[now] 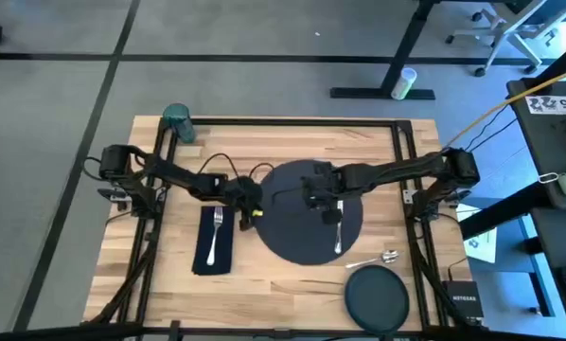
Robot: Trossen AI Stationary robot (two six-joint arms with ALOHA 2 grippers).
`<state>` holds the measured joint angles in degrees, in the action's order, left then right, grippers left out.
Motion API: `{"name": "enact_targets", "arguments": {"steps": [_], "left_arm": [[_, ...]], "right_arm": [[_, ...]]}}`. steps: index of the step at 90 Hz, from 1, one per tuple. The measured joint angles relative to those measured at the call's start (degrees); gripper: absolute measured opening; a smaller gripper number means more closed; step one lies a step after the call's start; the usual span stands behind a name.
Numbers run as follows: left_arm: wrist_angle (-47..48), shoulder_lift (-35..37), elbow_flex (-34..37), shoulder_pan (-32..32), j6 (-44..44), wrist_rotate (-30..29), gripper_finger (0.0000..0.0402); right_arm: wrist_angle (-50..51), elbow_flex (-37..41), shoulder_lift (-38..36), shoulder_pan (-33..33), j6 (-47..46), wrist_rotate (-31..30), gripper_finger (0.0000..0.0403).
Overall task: Set table place
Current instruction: Move the black tablemat to the center
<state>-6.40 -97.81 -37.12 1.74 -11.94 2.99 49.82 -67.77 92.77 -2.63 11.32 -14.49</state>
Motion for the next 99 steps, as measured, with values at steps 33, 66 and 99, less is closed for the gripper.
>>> {"name": "enact_targets", "arguments": {"steps": [33,66,99], "left_arm": [[1.53,5.04,0.63,-5.16,-4.57,-2.59,0.0001],[-0.68,7.82,-1.74,-1.06,-2.61,-3.03,0.0001],[-0.08,7.83,-1.7,0.91,-4.2,-3.1,0.0001]], "right_arm": [[-2.68,8.02,-2.45,-4.85,0.88,18.48,0.0],[-9.38,11.16,-2.49,-16.6,-10.03,23.16,0.0],[-16.26,14.23,-2.05,-21.68,-18.57,22.62,0.0]]}}
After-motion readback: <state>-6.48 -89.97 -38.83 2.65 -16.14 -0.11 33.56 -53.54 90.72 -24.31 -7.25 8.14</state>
